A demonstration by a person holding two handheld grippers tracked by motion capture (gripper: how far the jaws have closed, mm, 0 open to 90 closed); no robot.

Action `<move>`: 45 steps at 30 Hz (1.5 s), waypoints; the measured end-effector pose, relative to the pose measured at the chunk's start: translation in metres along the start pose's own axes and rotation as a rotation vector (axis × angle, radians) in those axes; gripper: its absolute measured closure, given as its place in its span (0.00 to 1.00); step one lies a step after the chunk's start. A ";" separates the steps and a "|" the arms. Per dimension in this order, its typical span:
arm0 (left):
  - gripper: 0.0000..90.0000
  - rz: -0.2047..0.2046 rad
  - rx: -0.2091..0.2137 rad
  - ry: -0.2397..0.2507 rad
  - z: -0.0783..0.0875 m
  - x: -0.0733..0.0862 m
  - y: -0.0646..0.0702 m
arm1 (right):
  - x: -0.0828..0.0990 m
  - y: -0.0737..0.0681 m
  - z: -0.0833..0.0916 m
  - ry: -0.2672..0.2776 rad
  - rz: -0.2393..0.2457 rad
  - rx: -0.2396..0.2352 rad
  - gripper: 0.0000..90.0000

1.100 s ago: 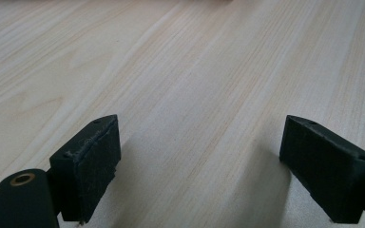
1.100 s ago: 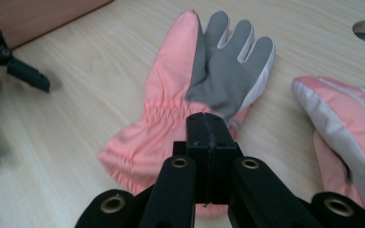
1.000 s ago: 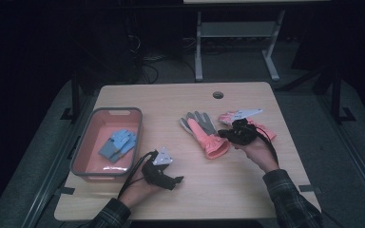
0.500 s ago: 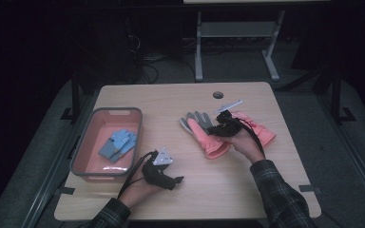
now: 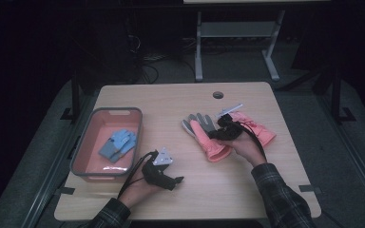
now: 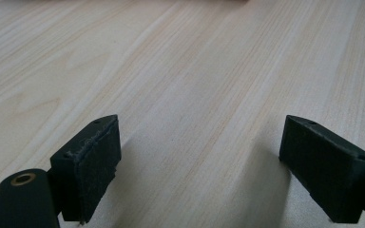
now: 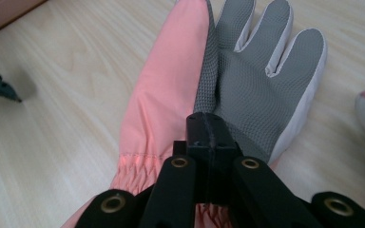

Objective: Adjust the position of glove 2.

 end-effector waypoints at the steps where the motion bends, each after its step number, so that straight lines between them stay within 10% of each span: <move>1: 0.14 0.000 0.000 0.000 0.000 0.000 0.000 | 0.003 0.000 0.002 0.004 0.001 -0.004 1.00; 35: 0.14 0.006 -0.001 0.009 -0.001 -0.001 0.000 | 0.093 -0.014 0.080 -0.011 0.093 -0.016 1.00; 45: 0.14 0.009 -0.004 0.011 -0.001 -0.001 0.001 | 0.084 -0.008 0.092 0.042 0.067 -0.006 1.00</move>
Point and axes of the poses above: each handheld gripper's, and its own axes: z roughly backward along the jaws, x roughly out of its underside, y roughly to its right, the point moved 10 cm from there along -z, roughly forward along the jaws, and after that the axes turned 12 degrees about x, right-handed, at the moved point
